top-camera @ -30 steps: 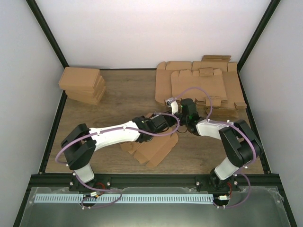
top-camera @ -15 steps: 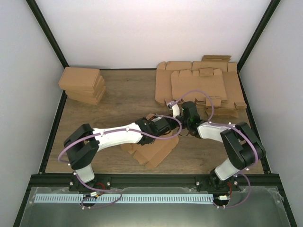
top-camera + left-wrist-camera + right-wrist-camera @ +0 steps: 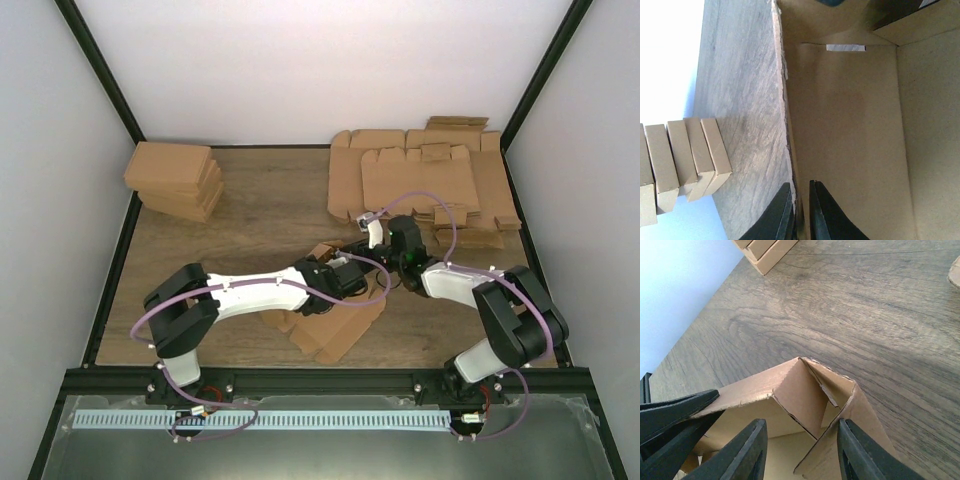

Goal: Fold the paper box

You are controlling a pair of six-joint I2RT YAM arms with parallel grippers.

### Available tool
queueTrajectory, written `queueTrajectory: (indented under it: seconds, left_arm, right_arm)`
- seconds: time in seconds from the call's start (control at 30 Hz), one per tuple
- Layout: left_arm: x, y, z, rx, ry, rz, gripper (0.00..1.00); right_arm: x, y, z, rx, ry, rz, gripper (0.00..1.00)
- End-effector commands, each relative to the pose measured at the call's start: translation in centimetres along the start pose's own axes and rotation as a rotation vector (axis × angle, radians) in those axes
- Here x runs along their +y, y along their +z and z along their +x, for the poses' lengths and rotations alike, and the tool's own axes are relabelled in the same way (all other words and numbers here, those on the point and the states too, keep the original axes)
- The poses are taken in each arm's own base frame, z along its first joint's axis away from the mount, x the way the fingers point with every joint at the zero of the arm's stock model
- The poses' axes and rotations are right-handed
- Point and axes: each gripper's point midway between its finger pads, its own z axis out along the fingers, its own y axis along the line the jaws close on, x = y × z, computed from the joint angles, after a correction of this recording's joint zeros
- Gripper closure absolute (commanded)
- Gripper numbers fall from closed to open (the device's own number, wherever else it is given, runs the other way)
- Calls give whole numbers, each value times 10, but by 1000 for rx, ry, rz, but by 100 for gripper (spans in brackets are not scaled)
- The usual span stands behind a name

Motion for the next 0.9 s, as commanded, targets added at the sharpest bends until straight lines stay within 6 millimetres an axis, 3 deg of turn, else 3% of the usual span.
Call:
queueTrajectory:
  seconds: [0.0,0.6,0.87]
  left_arm:
    - [-7,2,4,18,34,-21,89]
    - [-6,1,2,10,39,-37,89]
    - [-4,-2,-2,-7,29,-31,89]
  right_arm:
    - [2,-5,-11,-48,0,-3,59]
    - [-8,-34,-18,-156,13,86,58]
    - [-6,-27,-29,-146,50,57,59]
